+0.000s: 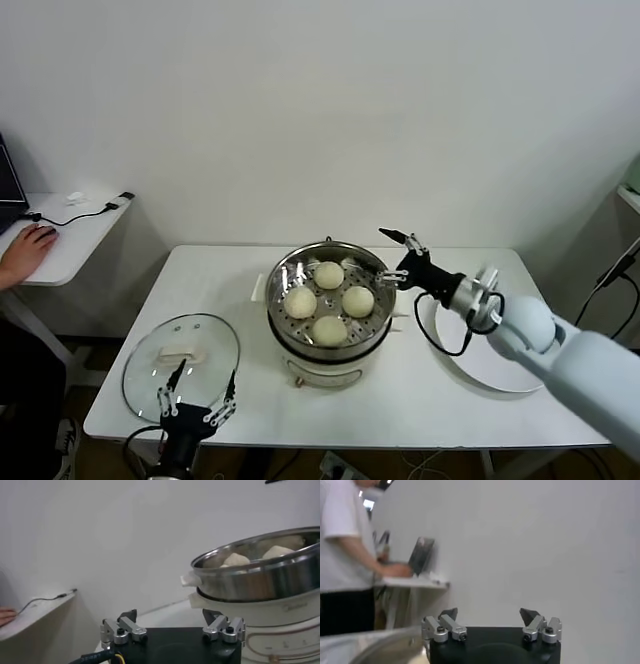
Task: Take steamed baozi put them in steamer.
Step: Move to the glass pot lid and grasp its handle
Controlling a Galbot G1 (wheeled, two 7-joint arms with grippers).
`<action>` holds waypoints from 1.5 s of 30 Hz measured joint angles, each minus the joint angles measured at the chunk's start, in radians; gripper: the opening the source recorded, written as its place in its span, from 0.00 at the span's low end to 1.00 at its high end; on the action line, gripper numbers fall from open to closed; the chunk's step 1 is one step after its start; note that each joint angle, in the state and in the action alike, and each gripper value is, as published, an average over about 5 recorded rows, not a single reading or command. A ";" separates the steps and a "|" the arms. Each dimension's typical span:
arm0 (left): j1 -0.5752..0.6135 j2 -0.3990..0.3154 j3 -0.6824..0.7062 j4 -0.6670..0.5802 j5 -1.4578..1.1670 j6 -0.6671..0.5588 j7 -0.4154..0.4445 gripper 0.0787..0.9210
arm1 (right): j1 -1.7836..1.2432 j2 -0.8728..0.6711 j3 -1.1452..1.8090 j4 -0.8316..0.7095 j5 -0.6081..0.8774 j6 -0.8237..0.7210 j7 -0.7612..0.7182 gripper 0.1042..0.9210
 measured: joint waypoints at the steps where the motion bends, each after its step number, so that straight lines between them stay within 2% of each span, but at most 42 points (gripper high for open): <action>1: -0.001 0.000 -0.003 -0.002 0.009 0.001 0.000 0.88 | -0.067 0.021 0.067 0.008 -0.012 0.002 0.004 0.88; 7: -0.008 0.010 -0.032 -0.005 0.117 -0.001 -0.005 0.88 | -0.448 0.155 0.456 0.045 -0.085 0.013 0.009 0.88; 12: -0.027 0.024 -0.074 0.012 0.314 -0.015 -0.020 0.88 | -0.674 0.262 0.684 0.052 -0.135 0.027 -0.002 0.88; 25: -0.078 0.038 -0.113 0.081 0.739 0.003 -0.065 0.88 | -0.880 0.434 0.970 0.055 -0.199 0.052 -0.017 0.88; 35: -0.211 0.055 -0.094 0.264 1.009 0.059 -0.116 0.88 | -0.911 0.493 1.034 0.031 -0.255 0.040 -0.001 0.88; 45: -0.361 0.062 -0.101 0.493 1.153 0.105 -0.182 0.88 | -0.901 0.516 1.047 0.006 -0.305 0.029 0.009 0.88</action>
